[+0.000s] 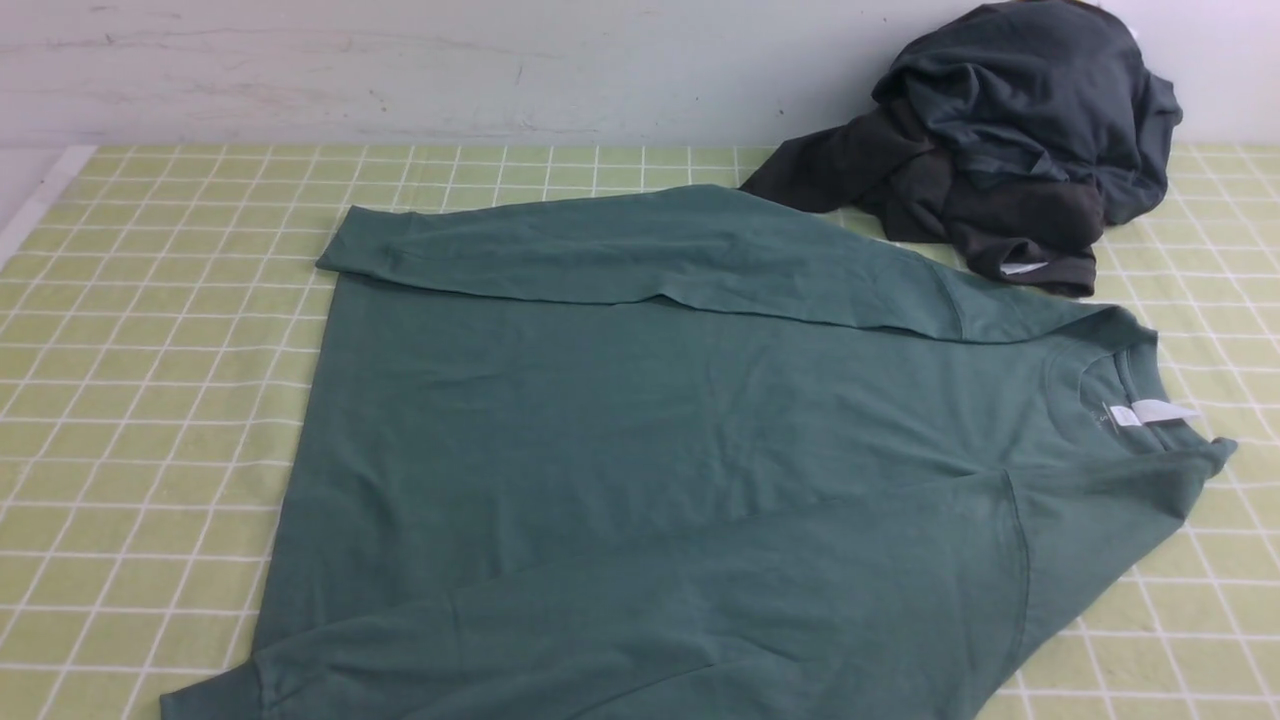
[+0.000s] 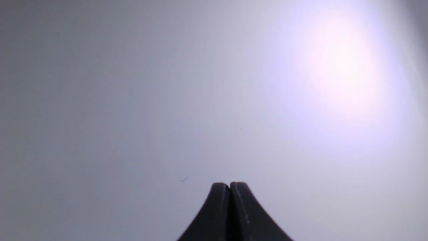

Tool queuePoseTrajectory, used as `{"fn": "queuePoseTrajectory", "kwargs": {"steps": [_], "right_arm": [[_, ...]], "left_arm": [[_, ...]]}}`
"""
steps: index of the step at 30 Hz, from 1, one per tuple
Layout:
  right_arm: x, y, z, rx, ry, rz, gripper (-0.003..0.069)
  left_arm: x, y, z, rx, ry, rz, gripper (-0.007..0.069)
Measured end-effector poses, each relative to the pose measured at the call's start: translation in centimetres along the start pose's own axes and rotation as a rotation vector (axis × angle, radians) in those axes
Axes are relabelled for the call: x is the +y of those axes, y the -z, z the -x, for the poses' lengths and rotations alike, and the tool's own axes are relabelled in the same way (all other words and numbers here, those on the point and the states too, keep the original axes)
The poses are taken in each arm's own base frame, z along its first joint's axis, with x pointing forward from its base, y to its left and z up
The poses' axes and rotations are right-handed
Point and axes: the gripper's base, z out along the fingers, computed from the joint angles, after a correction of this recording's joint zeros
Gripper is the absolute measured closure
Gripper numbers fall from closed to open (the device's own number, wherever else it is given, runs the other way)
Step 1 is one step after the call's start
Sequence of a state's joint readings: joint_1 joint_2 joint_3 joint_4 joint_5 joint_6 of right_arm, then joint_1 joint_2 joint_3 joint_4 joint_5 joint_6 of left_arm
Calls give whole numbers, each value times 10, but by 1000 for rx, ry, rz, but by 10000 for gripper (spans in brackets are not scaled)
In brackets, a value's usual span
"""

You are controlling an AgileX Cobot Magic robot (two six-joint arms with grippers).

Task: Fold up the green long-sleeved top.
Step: Use the left arm to clamp the cuff closest to it

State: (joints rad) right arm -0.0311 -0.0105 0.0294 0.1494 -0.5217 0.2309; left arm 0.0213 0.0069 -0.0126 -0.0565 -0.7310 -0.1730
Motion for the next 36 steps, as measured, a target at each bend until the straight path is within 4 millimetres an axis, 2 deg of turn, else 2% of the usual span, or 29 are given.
{"fn": "queuePoseTrajectory", "kwargs": {"steps": [3,5,6,7,8,9,10,11,12,13,14,15,18,20,23,24,25,27,30,32,33,36], "right_arm": [[4,-5,7,-14,12,21,673],[13,-20,19,-2,92,48,673],[15,-25,22,5,113,54,673],[23,-43,31,51,197,75,673],[25,-49,33,69,221,82,673],[27,-60,32,131,270,88,673],[29,-77,32,211,316,89,673],[29,-89,29,291,345,79,673],[27,-103,21,402,361,55,673],[23,-113,13,517,356,17,673],[19,-119,1,616,335,-20,673],[14,-123,-10,730,304,-64,673],[8,-125,-45,956,215,-130,673],[9,-123,-68,1080,187,-125,673],[19,-121,-99,1225,206,-43,673],[23,-120,-106,1260,212,-19,673],[37,-119,-122,1367,218,45,673],[54,-120,-135,1474,237,116,673],[81,-121,-146,1657,341,261,673],[89,-118,-151,1727,384,318,673],[98,-118,-157,1788,411,372,673],[104,-114,-163,1863,420,428,673]], "left_arm": [[-8,-25,14,85,38,-24,624],[-17,-55,26,193,-43,-62,624],[-18,-59,24,218,-67,-70,624],[-21,-86,30,322,-150,-80,624],[-21,-90,26,350,-168,-82,624],[-21,-103,26,403,-191,-74,624],[-15,-118,10,557,-198,-24,624],[-11,-124,2,634,-171,22,624],[-5,-124,-9,738,-145,87,624],[5,-122,-31,907,-85,207,624],[9,-118,-40,978,-47,271,624],[17,-109,-57,1127,-9,389,624],[27,-88,-88,1459,17,583,624],[29,-75,-110,1701,-29,580,624],[27,-63,-135,1933,-23,497,619],[25,-61,-139,1966,-10,472,617],[23,-56,-153,2058,22,409,616],[21,-52,-165,2121,71,382,613],[22,-46,-180,2198,81,350,589],[23,-44,-184,2219,68,334,571],[26,-41,-189,2247,41,312,529],[31,-41,-193,2251,-31,294,412]]}}
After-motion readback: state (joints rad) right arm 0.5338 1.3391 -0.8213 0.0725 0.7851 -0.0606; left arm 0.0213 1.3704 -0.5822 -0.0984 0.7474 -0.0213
